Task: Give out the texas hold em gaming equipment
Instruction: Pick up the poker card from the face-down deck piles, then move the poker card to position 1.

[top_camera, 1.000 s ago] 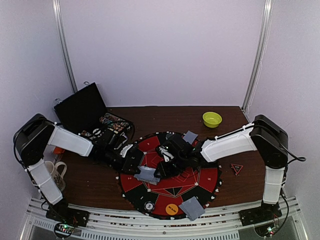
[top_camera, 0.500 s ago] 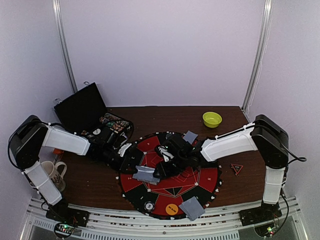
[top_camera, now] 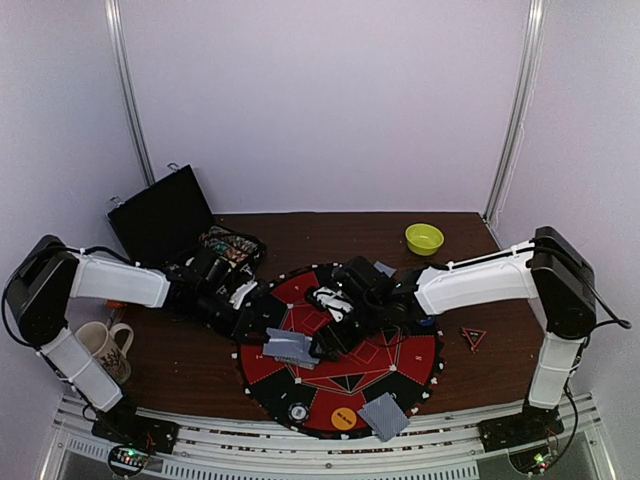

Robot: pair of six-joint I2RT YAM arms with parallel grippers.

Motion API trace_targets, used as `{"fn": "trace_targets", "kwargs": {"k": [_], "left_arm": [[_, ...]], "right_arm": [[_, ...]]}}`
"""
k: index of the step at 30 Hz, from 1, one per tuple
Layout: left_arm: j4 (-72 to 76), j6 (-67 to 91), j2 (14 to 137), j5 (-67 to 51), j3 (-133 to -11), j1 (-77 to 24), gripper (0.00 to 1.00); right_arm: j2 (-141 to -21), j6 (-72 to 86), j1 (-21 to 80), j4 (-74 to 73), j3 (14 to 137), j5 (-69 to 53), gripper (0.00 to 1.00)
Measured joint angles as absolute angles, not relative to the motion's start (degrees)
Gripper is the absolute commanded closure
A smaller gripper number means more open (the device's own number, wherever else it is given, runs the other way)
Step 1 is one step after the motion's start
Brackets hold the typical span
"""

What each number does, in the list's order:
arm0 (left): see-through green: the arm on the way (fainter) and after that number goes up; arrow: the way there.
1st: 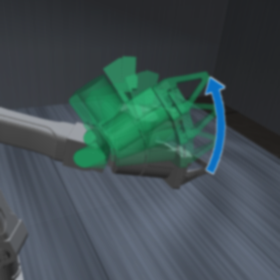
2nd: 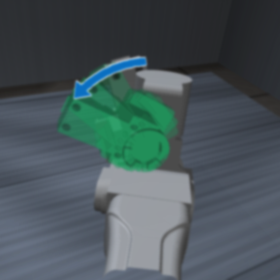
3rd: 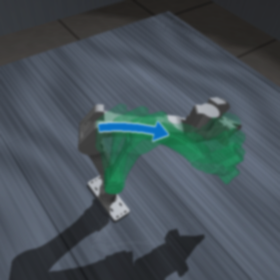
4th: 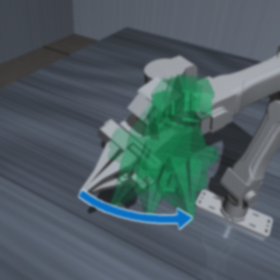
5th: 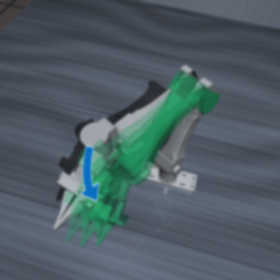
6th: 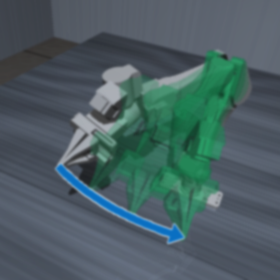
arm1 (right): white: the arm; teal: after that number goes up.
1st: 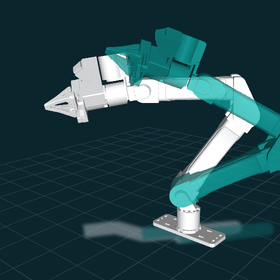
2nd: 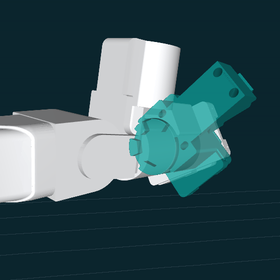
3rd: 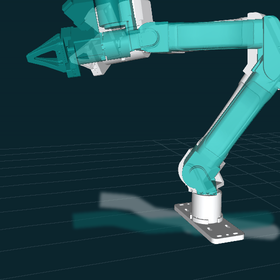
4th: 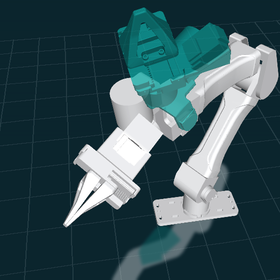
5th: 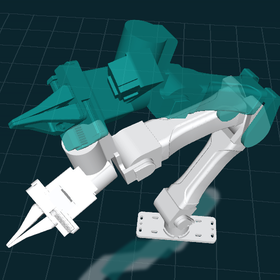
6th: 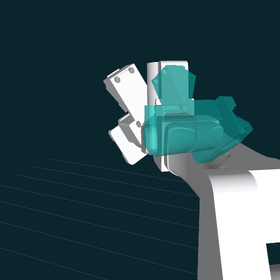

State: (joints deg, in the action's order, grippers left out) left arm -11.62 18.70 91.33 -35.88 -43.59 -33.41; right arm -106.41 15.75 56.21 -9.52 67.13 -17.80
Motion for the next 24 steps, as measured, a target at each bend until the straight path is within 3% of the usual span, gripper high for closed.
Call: {"fn": "trace_targets", "kwargs": {"k": [4,14,24], "left_arm": [[-13.93,17.19,88.14,-38.85,-44.34,-32.25,1.0],[-19.73,16.12,81.25,-39.62,-46.3,-21.06,1.0],[-22.48,15.49,81.32,-35.94,-46.63,-17.37,1.0]], "right_arm": [[-107.48,7.77,56.21,-12.56,70.37,-17.96,0.0],[-118.08,-6.28,56.51,-21.78,84.51,-17.91,0.0],[-121.43,-10.13,58.52,-26.0,87.39,-17.45,0.02]]}}
